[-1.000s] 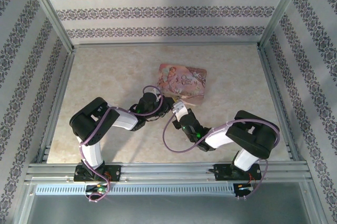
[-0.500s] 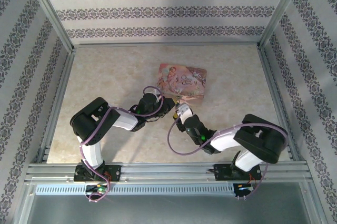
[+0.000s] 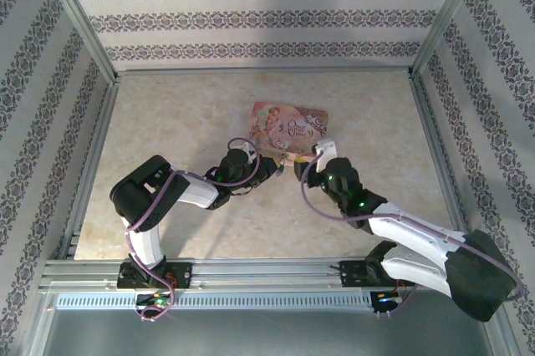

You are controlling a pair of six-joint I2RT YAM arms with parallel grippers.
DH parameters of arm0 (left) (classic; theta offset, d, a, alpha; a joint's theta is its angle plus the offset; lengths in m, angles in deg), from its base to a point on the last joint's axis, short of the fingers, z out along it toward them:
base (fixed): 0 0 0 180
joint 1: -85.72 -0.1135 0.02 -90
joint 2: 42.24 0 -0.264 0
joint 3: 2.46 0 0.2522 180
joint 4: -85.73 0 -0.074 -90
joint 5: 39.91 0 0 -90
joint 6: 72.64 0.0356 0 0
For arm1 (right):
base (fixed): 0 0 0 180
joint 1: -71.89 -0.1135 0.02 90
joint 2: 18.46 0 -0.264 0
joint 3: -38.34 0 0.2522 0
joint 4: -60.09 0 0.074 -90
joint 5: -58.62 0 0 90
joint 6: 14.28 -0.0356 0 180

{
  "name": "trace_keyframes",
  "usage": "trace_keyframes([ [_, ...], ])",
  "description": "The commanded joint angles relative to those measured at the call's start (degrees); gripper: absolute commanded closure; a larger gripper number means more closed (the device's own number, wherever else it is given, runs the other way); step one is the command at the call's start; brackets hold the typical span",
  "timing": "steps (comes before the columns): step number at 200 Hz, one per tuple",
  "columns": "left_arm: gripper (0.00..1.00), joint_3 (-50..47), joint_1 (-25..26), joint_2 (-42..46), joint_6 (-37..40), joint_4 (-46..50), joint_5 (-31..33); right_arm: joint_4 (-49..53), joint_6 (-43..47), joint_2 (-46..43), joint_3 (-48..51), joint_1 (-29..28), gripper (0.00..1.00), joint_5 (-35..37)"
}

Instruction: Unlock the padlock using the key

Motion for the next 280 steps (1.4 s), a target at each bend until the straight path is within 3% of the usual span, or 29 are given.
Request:
trace_keyframes([
  [1,0.93,0.37,1.49,0.84,2.6,7.43,0.05,13.26,-6.04,-0.4,-6.4,4.85,0.37,-10.8],
  [23,0.93,1.59,1.84,1.08,4.02,10.96,0.35,19.14,-6.85,4.17,-12.7,9.03,0.35,-15.77],
  [44,0.93,3.28,2.4,1.77,6.89,16.17,1.34,24.05,-7.07,10.23,-18.21,10.77,0.35,-15.36],
  [78,0.93,6.91,3.46,2.49,12.36,24.87,3.41,24.86,-7.0,18.66,-24.33,11.34,0.35,-14.06],
  [136,0.93,11.06,5.0,0.61,16.3,30.62,4.23,30.36,-7.55,30.04,-32.39,11.22,0.36,-15.38],
  [177,0.84,11.76,5.18,-0.02,16.97,29.98,2.92,31.41,-8.94,32.71,-32.34,11.27,0.41,-16.28],
  [235,0.81,14.9,6.23,-1.42,18.67,30.35,-0.12,31.33,-8.9,33.13,-31.96,11.27,0.4,-15.47],
  [280,0.77,12.51,6.24,2.54,19.93,29.85,2.49,29.75,-7.76,32.44,-31.55,11.24,0.4,-16.44],
])
